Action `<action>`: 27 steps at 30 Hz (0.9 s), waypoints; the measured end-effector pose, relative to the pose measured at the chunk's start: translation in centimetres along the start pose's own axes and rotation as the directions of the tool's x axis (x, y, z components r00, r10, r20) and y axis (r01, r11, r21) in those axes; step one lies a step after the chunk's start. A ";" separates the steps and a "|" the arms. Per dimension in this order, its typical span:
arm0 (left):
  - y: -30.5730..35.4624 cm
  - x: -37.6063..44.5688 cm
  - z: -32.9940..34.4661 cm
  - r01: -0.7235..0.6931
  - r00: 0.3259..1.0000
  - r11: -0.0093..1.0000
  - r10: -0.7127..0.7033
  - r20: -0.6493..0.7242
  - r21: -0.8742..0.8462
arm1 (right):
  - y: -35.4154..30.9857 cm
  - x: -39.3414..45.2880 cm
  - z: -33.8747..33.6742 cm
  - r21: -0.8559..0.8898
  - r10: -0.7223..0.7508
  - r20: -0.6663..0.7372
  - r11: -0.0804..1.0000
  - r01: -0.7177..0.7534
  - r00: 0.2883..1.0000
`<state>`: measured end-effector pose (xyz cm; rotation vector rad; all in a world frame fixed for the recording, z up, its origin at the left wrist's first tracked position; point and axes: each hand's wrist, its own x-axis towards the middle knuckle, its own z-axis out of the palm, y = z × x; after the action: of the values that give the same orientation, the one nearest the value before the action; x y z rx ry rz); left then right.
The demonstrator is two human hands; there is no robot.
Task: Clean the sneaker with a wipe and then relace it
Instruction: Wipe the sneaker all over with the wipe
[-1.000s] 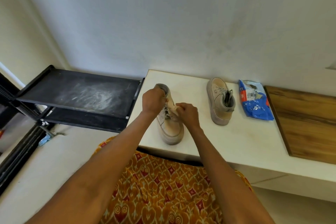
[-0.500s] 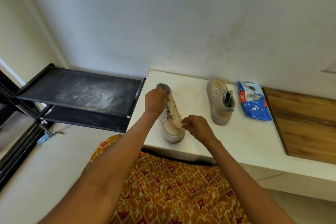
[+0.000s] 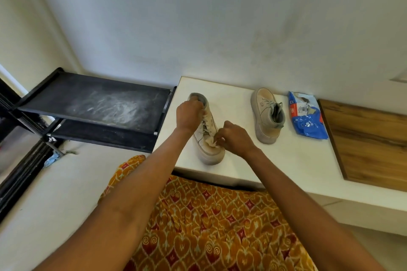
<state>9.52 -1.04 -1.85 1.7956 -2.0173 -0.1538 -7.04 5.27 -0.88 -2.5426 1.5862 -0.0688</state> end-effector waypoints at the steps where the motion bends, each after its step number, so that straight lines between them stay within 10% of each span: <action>1: 0.0 0.0 0.1 0.004 1.000 1.000 -0.004 -0.002 -0.005 | -0.6 0.5 -0.1 -0.025 0.021 -0.022 0.999 -0.021 1.000; 13: -0.3 -0.2 0.0 -0.033 0.999 0.999 0.033 -0.012 -0.020 | -1.3 0.9 0.8 -0.066 -0.038 -0.041 0.997 0.035 0.998; 19: -1.4 0.1 0.8 -0.003 1.000 1.000 0.003 -0.016 -0.024 | -4.3 -0.9 2.2 0.260 0.047 -0.066 0.965 -0.028 0.997; 27: -0.9 0.0 0.0 -0.020 1.000 0.999 0.020 0.001 -0.027 | -3.0 1.0 1.2 0.108 0.049 -0.042 0.993 -0.044 0.998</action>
<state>10.36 -1.17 -2.20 1.7588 -2.0240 -0.1760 -3.78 5.84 -1.66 -2.4382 1.6104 -0.2015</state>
